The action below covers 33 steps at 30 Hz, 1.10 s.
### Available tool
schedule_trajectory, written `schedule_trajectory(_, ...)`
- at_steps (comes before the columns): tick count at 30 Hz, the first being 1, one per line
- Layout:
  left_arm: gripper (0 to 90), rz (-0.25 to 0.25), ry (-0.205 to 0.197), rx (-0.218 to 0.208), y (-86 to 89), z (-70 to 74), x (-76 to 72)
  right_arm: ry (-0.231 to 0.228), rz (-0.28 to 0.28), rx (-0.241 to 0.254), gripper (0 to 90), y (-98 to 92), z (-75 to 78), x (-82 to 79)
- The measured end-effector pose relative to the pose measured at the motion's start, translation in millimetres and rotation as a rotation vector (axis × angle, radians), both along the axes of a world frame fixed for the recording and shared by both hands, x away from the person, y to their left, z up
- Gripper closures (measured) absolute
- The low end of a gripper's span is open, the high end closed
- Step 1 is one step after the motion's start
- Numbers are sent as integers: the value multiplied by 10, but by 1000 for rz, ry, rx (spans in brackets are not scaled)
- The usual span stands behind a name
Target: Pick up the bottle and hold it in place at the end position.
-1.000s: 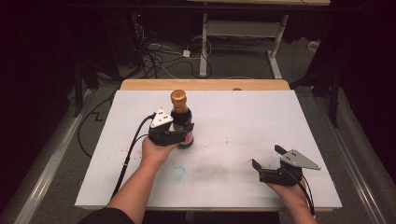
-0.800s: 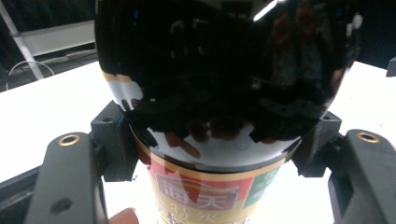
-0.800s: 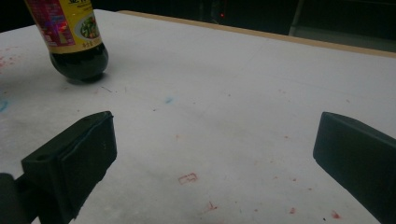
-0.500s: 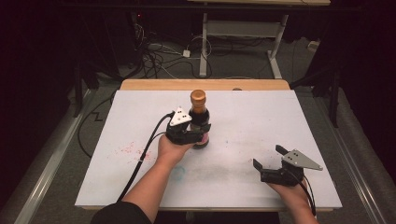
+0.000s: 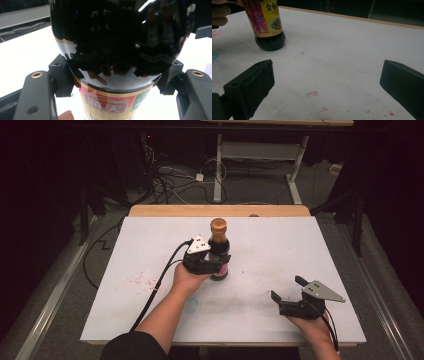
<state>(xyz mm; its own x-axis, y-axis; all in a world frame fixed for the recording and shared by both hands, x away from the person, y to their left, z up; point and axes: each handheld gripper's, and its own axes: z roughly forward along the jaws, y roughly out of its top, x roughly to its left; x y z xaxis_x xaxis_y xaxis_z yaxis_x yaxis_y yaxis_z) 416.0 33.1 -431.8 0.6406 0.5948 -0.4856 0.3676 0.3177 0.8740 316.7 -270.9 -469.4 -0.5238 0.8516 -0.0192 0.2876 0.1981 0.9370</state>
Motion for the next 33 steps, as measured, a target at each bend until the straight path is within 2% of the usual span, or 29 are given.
schedule_trajectory(5, 284, -31, -18, 9, 13, -19, -16, 3, 9, 2, 1, 27, 2, 8)
schedule_trajectory(12, 274, -17, -19, -10, 13, -36, -29, 14, 33, 11, 2, 100, 22, 44)
schedule_trajectory(15, 262, -5, -1, -30, 19, -42, -35, 13, 44, 18, 15, 129, 47, 60)
schedule_trajectory(17, 222, 7, 22, -31, 30, -57, -29, 8, 51, 23, 26, 165, 82, 84)
schedule_trajectory(18, 193, 11, 30, -22, 40, -69, -27, 12, 63, 40, 60, 198, 129, 115)
schedule_trajectory(21, 192, 11, 31, -30, 68, -96, -42, 3, 78, 40, 94, 243, 182, 145)
schedule_trajectory(23, 193, 14, 27, -25, 57, -107, -48, -5, 103, 44, 156, 314, 266, 205)
schedule_trajectory(30, 261, 29, 12, -31, 3, -117, -62, -3, 132, 57, 199, 469, 424, 362)
schedule_trajectory(31, 268, 30, 9, -32, -2, -120, -63, -7, 145, 59, 230, 518, 476, 412)
schedule_trajectory(32, 268, 31, -2, -27, -7, -127, -67, -7, 145, 59, 230, 518, 476, 412)
schedule_trajectory(33, 272, -17, -23, 75, 59, -147, -72, -6, 151, 57, 249, 543, 502, 434)
